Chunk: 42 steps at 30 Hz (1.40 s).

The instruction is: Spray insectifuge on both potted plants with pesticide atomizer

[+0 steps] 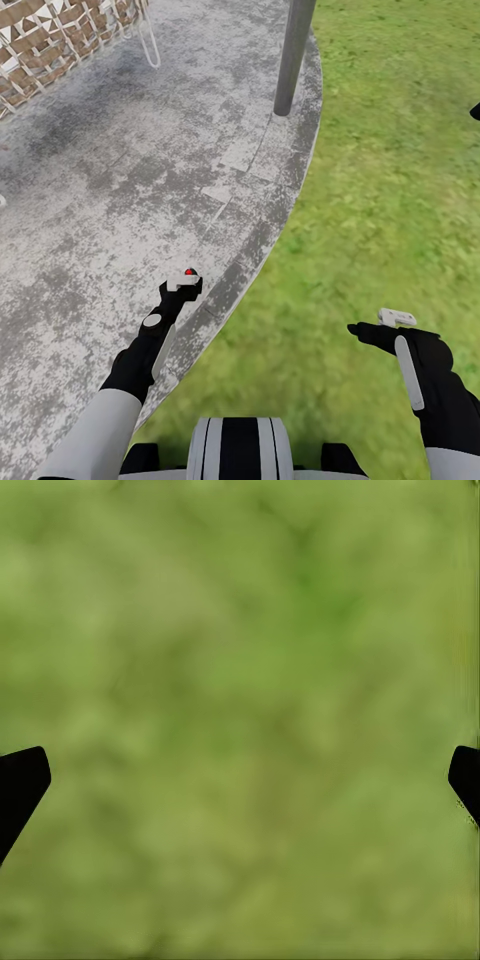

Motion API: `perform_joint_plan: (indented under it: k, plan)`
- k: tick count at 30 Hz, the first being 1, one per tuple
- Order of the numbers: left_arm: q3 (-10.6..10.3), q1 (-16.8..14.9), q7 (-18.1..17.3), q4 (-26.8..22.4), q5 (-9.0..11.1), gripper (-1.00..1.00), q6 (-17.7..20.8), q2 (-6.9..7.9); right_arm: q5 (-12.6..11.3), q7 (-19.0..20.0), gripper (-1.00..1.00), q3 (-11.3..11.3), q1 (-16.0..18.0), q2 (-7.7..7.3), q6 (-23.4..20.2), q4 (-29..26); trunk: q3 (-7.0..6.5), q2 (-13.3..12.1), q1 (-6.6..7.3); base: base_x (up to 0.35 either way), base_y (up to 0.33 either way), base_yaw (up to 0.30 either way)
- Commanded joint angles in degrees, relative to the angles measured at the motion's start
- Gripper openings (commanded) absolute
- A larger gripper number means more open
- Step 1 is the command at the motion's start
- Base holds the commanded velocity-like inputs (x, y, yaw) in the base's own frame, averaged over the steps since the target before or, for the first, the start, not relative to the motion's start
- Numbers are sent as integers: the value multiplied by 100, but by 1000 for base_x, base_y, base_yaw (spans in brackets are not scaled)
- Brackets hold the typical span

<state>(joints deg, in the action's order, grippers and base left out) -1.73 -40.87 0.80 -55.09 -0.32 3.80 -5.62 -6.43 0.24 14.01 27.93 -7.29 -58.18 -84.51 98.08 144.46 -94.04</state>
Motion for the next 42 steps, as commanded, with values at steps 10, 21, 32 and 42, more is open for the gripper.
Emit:
perform_joint_plan:
  k: [10,21,32,42]
  plan:
    - [-1,0,8,-10,-3,100,33,0,-24,3,100,5,2,-1,-24,-3,3,1,0,42,-35,0]
    - [-3,0,8,-10,-3,100,33,0,-20,3,100,5,2,-1,-26,-9,3,1,0,0,-48,0]
    - [7,0,8,-10,-3,100,33,0,-19,3,100,4,2,-1,-22,-13,3,1,0,0,-3,0]
    - [23,0,8,-10,-3,100,33,0,-17,-4,100,5,2,-1,-24,-9,19,1,0,0,0,0]
